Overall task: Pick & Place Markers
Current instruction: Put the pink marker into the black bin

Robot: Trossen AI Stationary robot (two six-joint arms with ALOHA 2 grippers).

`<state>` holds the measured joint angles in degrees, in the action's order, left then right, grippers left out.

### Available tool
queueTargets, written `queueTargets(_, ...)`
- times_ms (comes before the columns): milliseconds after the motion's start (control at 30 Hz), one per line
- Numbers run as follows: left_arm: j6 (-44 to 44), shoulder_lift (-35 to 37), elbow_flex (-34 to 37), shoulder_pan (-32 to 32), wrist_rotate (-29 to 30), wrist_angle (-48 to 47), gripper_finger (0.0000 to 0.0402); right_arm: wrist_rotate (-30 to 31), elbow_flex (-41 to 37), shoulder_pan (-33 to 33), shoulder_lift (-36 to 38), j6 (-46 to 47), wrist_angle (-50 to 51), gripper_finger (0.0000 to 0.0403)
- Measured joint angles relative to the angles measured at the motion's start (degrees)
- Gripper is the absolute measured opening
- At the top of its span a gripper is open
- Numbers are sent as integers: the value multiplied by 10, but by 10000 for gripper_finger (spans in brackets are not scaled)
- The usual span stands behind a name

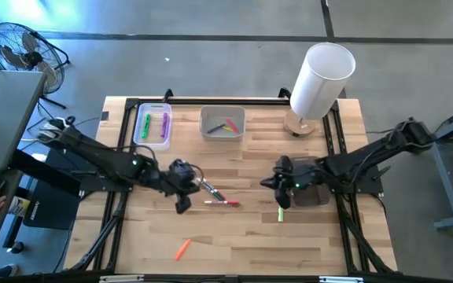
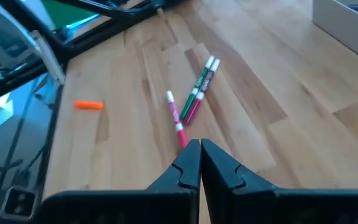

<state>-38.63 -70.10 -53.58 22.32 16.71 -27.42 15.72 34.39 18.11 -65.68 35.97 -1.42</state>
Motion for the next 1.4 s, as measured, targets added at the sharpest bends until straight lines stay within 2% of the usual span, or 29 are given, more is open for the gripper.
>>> queueTargets(100, -17, -35, -20, 18, 7, 9, 5, -1, -11, 9, 20, -2, -2, 0)
queueTargets(433, -86, -88, -34, 61, 26, 55, 1, -3, -12, 16, 36, -28, -1, 0)
queueTargets(633, -75, -88, -34, 85, 41, 54, 1, -6, -11, 29, 35, 5, 6, 0)
queueTargets(700, -55, -88, -34, 92, 52, 48, 1, 8, 1, 44, 35, 35, 43, 0)
queueTargets(800, -23, -88, -34, 98, 50, 35, 0, 39, 50, 69, 19, 93, 162, 0)
queueTargets(900, 6, -88, -34, 96, 33, 15, 0, 57, 132, 88, -25, 157, 295, 0)
queueTargets(1167, 96, -68, -34, 96, 2, -26, 0, 32, 381, 93, -224, 324, 588, 0)
queueTargets(1300, 132, -47, -34, 96, -9, -56, 0, 15, 467, 93, -310, 380, 668, 0)
queueTargets(1400, 164, -30, -34, 96, -21, -75, 0, 9, 517, 91, -358, 370, 665, 0)
